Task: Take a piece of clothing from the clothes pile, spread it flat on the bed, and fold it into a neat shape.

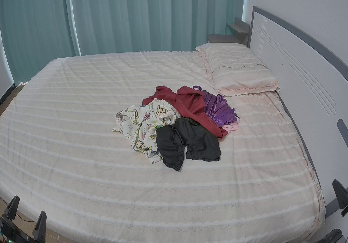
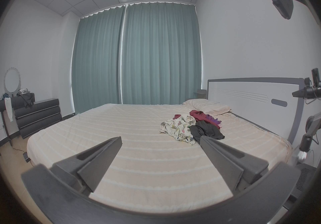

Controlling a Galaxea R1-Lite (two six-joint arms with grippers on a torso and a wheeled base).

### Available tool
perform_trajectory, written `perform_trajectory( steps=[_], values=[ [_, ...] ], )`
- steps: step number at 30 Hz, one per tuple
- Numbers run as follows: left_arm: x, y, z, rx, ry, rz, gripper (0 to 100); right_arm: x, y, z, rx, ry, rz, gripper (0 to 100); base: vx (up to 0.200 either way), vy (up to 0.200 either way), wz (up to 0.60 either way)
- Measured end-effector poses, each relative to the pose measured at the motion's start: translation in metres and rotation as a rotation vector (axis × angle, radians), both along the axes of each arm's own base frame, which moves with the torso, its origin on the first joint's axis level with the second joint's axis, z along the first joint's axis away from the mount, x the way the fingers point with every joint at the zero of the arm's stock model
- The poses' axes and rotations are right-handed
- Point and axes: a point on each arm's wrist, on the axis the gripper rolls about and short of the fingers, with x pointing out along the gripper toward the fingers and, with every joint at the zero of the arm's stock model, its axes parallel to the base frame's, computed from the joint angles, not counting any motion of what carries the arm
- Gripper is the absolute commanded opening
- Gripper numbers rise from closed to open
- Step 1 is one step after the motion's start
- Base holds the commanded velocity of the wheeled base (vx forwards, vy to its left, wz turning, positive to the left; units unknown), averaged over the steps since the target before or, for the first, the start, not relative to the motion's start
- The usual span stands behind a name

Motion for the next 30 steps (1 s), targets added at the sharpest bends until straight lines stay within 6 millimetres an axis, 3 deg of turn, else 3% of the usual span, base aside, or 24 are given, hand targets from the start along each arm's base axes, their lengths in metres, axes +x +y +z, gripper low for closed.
perform_trajectory(
  steps=[6,12,22,30],
  values=[
    [0.000,0.000,0.000,0.000,0.000,0.000,100,0.041,0.002,0.019,0.083,0.145,0.053,100,0.000,0.000,0.00],
    [0.000,0.000,0.000,-0.001,0.000,-0.001,100,0.094,0.008,0.024,0.145,0.271,0.085,100,0.000,0.000,0.00],
    [0.000,0.000,0.000,-0.002,0.000,-0.001,100,0.192,0.029,0.000,0.249,0.496,0.108,100,0.000,0.000,0.00],
    [0.000,0.000,0.000,-0.004,0.000,-0.001,100,0.248,0.054,-0.019,0.299,0.581,0.114,100,0.000,0.000,0.00]
  ],
)
